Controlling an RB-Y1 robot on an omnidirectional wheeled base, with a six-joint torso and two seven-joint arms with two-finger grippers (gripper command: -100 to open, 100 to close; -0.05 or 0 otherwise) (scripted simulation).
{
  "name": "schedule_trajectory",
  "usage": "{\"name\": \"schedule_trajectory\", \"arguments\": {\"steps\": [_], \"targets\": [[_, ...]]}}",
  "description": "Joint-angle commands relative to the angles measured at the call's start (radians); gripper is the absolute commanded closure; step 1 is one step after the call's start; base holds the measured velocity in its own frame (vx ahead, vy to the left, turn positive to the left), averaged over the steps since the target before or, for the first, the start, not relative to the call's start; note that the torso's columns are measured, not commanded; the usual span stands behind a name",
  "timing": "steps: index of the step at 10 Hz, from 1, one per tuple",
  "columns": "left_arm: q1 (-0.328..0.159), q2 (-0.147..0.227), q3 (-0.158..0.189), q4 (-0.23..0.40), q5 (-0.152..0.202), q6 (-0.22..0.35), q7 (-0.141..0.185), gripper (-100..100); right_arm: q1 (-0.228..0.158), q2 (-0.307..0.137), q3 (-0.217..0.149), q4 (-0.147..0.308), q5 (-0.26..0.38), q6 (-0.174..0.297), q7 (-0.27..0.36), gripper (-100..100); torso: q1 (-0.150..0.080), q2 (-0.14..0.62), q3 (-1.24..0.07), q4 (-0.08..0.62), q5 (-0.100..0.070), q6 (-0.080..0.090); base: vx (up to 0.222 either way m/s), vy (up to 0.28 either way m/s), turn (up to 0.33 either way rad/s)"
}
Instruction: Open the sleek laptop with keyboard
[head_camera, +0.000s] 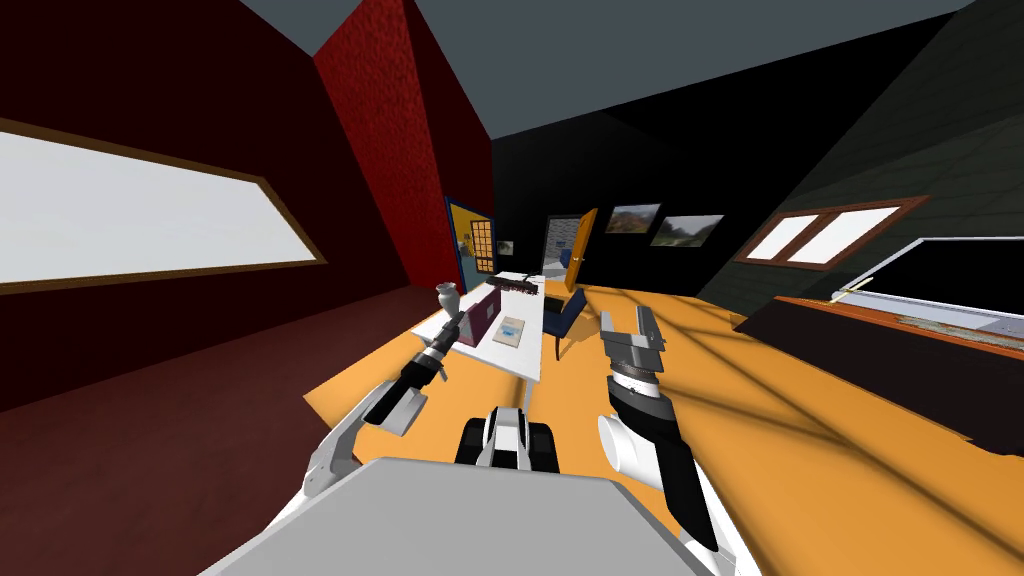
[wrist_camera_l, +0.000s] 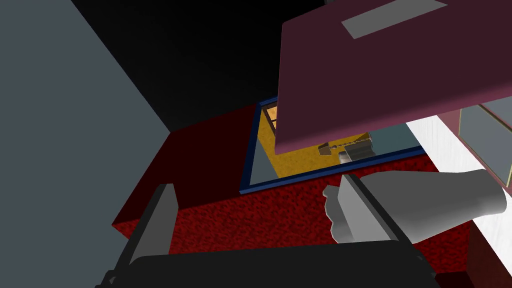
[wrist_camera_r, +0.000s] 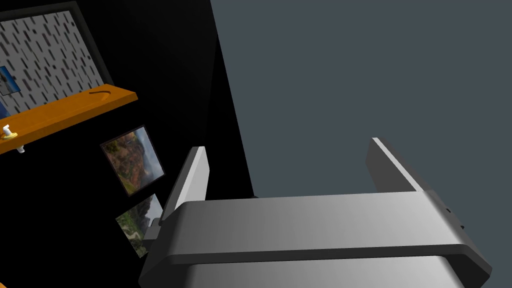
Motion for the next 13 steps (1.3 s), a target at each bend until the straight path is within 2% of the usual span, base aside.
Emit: {"name": "schedule_trajectory", "arguments": {"steps": [1,8,9,10,11,12,13], "targets": [[-0.014,0.037,-0.007,0.012,-0.011,0.047,0.005,-100,0.000,0.000,0.000,0.000,0.000,0.000,0.000,0,0.000,0.000,0.000,0.000,0.000,0.000,0.024,0.019,-0.067],[-0.049,0.140,-0.027,0.039,-0.041,0.168,0.016,-100,0.000,0.000,0.000,0.000,0.000,0.000,0.000,0,0.001,-0.002,-0.001,-0.001,0.001,0.001,0.019,0.021,-0.080],[-0.045,0.135,-0.025,0.029,-0.036,0.158,0.016,-100,0.000,0.000,0.000,0.000,0.000,0.000,0.000,0,0.002,-0.005,-0.003,-0.002,0.001,0.000,0.004,0.007,-0.018],[-0.046,0.146,-0.020,0.007,-0.032,0.185,0.022,-100,0.000,0.000,0.000,0.000,0.000,0.000,0.000,0,0.001,-0.003,-0.002,-0.001,0.001,0.000,0.096,-0.025,-0.016],[-0.046,0.142,-0.022,0.018,-0.033,0.172,0.020,-100,0.000,0.000,0.000,0.000,0.000,0.000,0.000,0,-0.001,-0.006,-0.003,-0.002,0.000,0.000,0.020,-0.004,-0.011],[-0.047,0.143,-0.021,0.017,-0.033,0.175,0.021,100,0.000,0.000,0.000,0.000,0.000,0.000,0.000,0,0.000,0.000,0.000,0.000,0.000,0.000,0.000,0.000,0.000],[-0.048,0.122,-0.024,0.021,-0.004,0.173,0.049,100,0.000,0.000,0.000,0.000,0.000,0.000,0.000,0,0.000,0.003,0.002,0.001,0.000,0.000,0.002,0.060,-0.016]]}}
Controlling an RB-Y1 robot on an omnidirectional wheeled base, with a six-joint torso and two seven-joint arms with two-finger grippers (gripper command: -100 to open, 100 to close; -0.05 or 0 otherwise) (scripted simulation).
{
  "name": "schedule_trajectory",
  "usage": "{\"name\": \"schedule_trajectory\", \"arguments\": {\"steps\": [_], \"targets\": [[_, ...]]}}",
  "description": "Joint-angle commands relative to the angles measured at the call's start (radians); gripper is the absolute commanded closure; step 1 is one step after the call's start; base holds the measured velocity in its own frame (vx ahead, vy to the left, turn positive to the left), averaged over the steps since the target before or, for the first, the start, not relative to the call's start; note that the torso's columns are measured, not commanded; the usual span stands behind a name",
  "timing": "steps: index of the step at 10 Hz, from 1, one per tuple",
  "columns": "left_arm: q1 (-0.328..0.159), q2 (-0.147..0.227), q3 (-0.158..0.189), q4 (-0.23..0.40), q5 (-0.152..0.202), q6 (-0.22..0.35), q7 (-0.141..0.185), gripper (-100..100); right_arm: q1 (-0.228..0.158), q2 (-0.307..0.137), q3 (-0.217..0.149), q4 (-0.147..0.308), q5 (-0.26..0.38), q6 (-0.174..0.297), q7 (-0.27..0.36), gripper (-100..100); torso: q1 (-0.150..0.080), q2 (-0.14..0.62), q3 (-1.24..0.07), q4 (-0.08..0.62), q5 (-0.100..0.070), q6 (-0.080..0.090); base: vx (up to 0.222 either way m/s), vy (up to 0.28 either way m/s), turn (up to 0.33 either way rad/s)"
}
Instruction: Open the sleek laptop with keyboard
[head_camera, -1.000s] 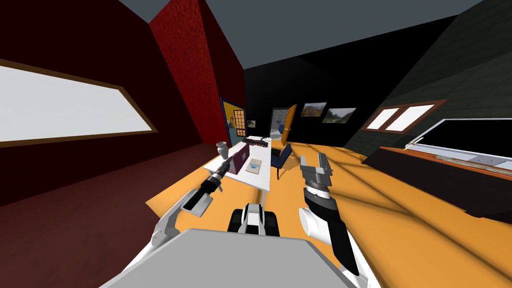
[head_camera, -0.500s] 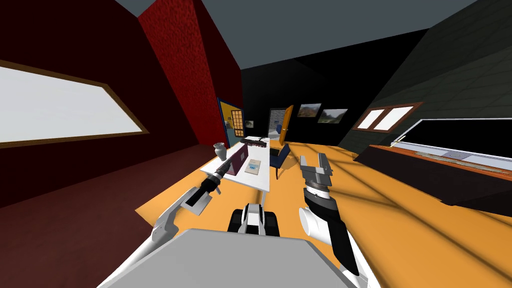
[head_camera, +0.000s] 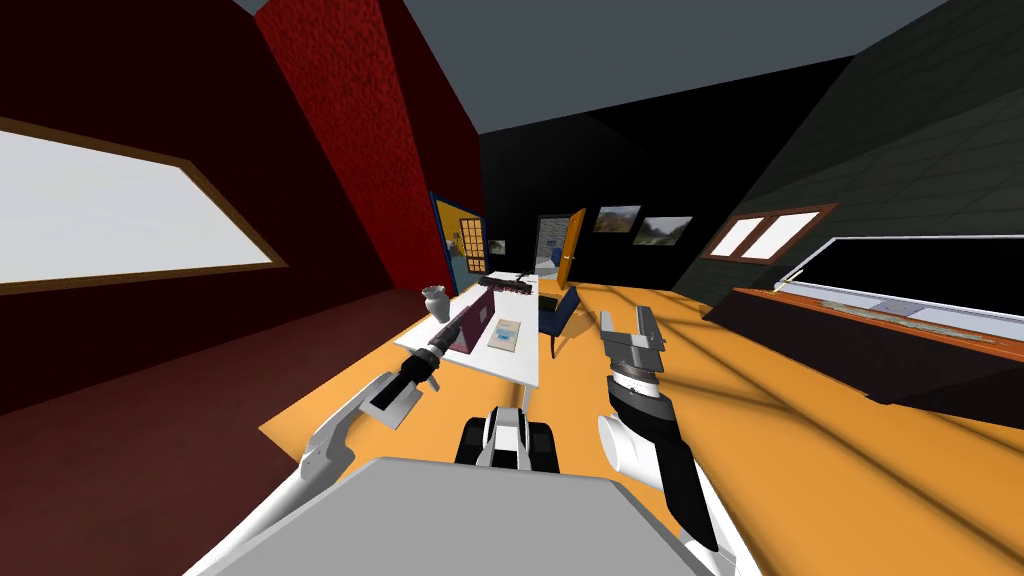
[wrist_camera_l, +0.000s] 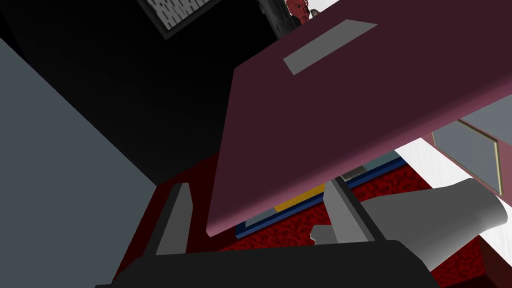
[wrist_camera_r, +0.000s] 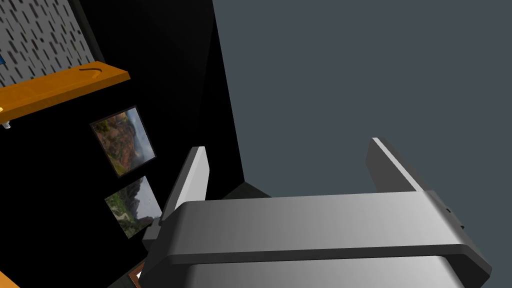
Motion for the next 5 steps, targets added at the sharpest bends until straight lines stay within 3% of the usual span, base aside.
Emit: {"name": "schedule_trajectory", "arguments": {"steps": [1,5], "targets": [[-0.003,-0.032,-0.004,0.006,0.043,-0.004,0.043,100,0.000,0.000,0.000,0.000,0.000,0.000,0.000,0,0.003,-0.001,0.000,0.000,0.001,0.000,-0.004,0.121,0.007],[-0.006,-0.075,-0.010,0.013,0.101,-0.008,0.100,100,0.000,0.000,0.000,0.000,0.000,0.000,0.000,0,0.003,-0.005,-0.003,-0.004,0.003,-0.001,0.003,0.104,-0.017]]}}
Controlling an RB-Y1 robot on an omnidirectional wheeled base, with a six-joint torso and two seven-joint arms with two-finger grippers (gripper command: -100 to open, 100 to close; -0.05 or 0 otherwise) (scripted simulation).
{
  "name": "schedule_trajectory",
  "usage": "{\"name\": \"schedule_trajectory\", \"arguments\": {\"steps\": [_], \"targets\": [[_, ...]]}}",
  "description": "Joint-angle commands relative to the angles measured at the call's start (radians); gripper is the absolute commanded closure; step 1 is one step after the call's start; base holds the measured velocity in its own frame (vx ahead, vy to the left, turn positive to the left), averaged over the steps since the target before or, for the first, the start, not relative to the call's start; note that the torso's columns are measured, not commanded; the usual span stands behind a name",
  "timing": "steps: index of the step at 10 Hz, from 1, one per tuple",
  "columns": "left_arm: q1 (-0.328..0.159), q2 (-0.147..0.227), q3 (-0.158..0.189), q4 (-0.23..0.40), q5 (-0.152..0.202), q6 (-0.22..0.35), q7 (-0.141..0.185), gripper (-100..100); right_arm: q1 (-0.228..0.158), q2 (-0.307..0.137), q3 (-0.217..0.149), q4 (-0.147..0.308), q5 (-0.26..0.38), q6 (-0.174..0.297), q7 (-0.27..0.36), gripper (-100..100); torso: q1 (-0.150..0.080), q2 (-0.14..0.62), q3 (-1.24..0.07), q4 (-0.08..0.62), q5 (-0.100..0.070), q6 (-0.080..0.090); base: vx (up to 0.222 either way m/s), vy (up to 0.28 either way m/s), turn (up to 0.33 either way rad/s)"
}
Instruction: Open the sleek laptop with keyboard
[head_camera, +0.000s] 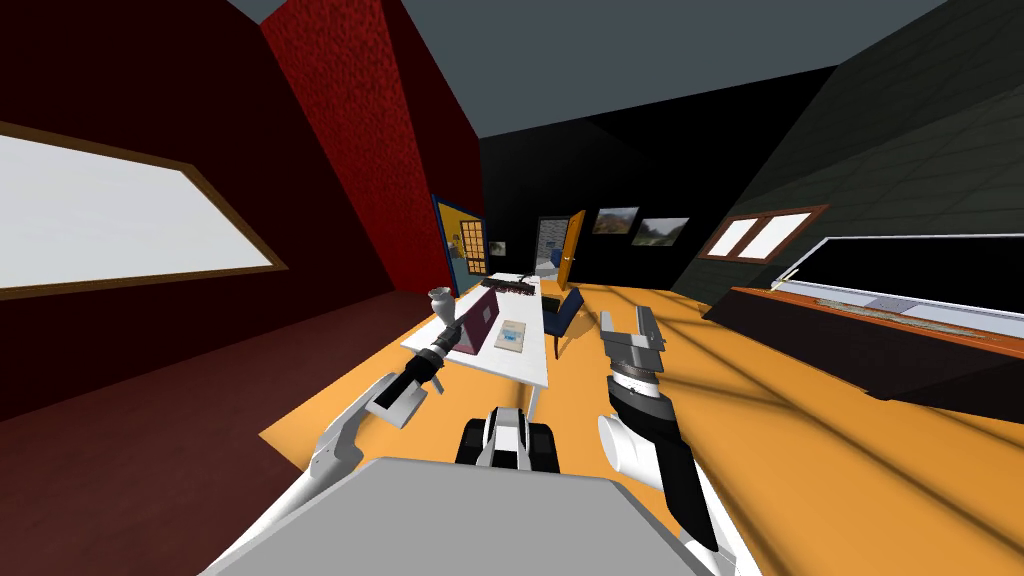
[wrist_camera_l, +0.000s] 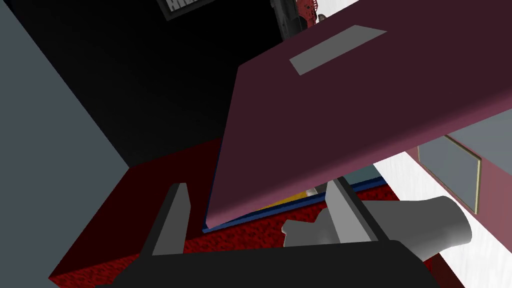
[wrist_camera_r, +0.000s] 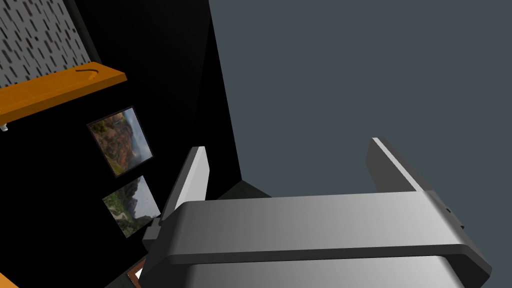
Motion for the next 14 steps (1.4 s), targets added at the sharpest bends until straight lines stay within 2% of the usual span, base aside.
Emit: {"name": "schedule_trajectory", "arguments": {"steps": [1,2,3,4,7,11,12,14], "targets": [[0.000,-0.029,-0.005,0.009,0.040,0.000,0.042,100,0.000,0.000,0.000,0.000,0.000,0.000,0.000,0,-0.001,0.000,0.000,0.000,0.000,0.001,-0.003,0.106,0.016],[-0.001,-0.040,-0.007,0.011,0.054,-0.002,0.056,100,0.000,0.000,0.000,0.000,0.000,0.000,0.000,0,0.000,0.000,0.000,0.000,0.000,0.000,-0.002,0.109,0.014],[-0.001,-0.032,-0.004,0.005,0.044,-0.001,0.043,100,0.000,0.000,0.000,0.000,0.000,0.000,0.000,0,-0.001,0.001,0.000,0.001,-0.001,0.001,-0.001,0.049,0.000],[-0.006,-0.068,-0.009,0.043,0.075,-0.026,0.074,100,0.000,0.000,0.000,0.000,0.000,0.000,0.000,0,-0.006,0.002,0.001,0.002,-0.003,0.002,0.004,0.110,-0.014],[-0.012,-0.120,-0.019,0.102,0.120,-0.065,0.114,100,0.000,0.000,0.000,0.000,0.000,0.000,0.000,0,0.000,-0.001,0.000,0.000,0.000,0.002,0.007,0.147,-0.019],[-0.022,-0.190,-0.031,0.180,0.179,-0.117,0.169,100,0.000,0.000,0.000,0.000,0.000,0.000,0.000,0,-0.005,-0.001,-0.001,0.000,-0.002,0.004,0.016,0.119,-0.005],[-0.025,-0.180,-0.027,0.175,0.169,-0.111,0.157,100,0.000,0.000,0.000,0.000,0.000,0.000,0.000,0,-0.006,-0.002,-0.002,0.001,-0.003,0.004,0.004,0.056,-0.005],[-0.020,-0.217,-0.045,0.236,0.199,-0.168,0.185,100,0.000,0.000,0.000,0.000,0.000,0.000,0.000,0,-0.007,0.001,0.000,0.003,-0.004,0.003,0.008,0.089,-0.033]]}}
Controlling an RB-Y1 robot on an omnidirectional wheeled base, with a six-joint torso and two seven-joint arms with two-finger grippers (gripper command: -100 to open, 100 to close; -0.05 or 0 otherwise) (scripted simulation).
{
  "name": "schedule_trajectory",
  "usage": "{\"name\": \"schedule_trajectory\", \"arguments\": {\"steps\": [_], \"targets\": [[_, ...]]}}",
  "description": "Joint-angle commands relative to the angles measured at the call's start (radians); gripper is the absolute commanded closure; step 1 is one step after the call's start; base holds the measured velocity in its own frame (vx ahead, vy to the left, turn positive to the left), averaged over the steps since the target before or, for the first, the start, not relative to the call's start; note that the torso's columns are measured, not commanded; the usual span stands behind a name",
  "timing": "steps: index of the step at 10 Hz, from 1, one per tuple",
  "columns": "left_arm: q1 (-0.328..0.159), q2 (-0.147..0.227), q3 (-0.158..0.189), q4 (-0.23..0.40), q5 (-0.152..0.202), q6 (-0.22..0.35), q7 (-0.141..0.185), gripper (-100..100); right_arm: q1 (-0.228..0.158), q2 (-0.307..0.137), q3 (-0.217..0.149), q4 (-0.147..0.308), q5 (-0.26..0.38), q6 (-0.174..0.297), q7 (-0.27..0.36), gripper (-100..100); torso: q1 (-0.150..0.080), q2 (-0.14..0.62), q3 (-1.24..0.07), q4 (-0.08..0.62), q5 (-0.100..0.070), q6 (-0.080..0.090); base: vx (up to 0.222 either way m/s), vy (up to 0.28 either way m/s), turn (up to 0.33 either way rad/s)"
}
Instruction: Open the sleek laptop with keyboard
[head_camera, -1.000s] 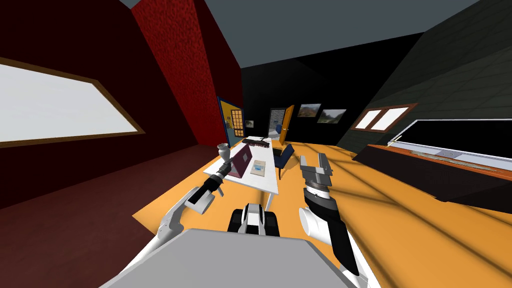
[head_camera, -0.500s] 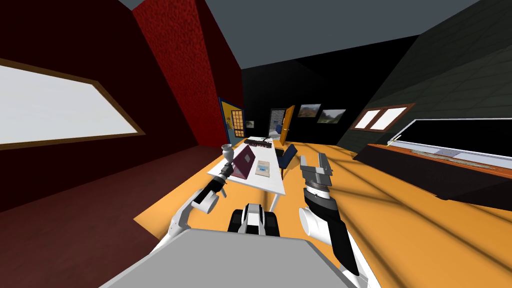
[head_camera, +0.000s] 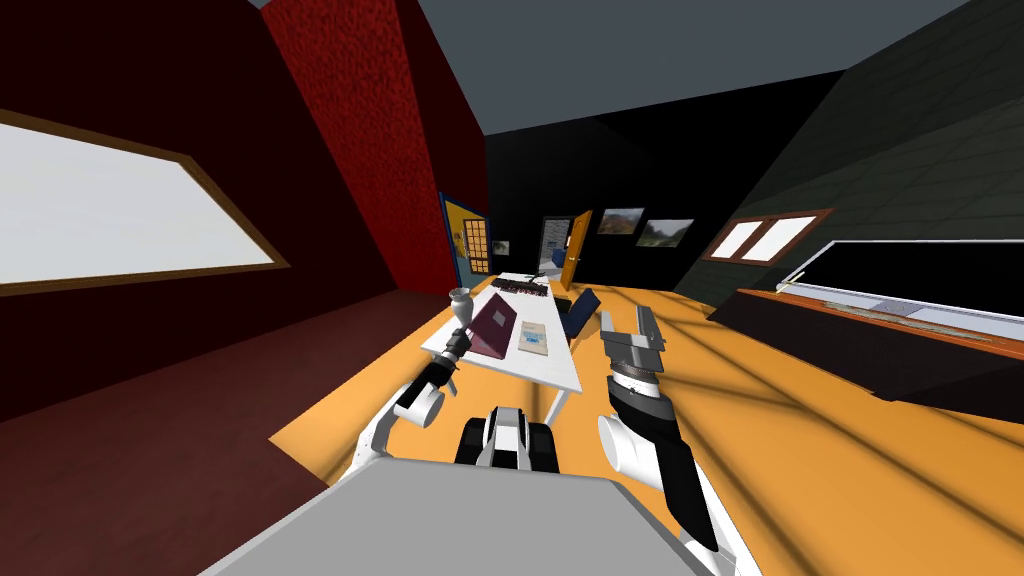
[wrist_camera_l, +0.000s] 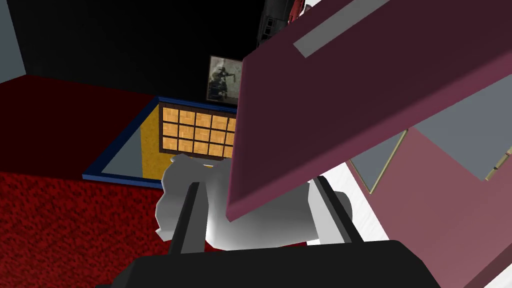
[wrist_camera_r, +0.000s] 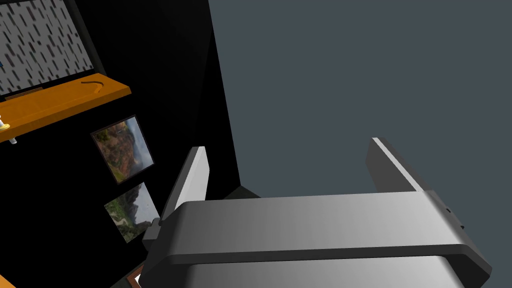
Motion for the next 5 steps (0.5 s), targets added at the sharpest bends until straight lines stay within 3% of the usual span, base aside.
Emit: {"name": "schedule_trajectory", "arguments": {"steps": [1,4,5], "targets": [[0.006,-0.044,-0.023,0.069,0.036,-0.071,0.033,100,0.000,0.000,0.000,0.000,0.000,0.000,0.000,0,0.004,0.000,0.000,0.000,0.001,0.000,0.008,0.117,-0.046],[0.012,-0.098,-0.049,0.155,0.079,-0.154,0.070,100,0.000,0.000,0.000,0.000,0.000,0.000,0.000,0,0.004,0.001,0.000,0.000,0.001,-0.002,0.026,0.115,-0.040],[0.035,-0.069,-0.041,0.084,0.076,-0.102,0.068,-100,0.000,0.000,0.000,0.000,0.000,0.000,0.000,0,0.004,0.002,0.001,0.001,0.001,-0.002,0.026,0.040,0.039]]}}
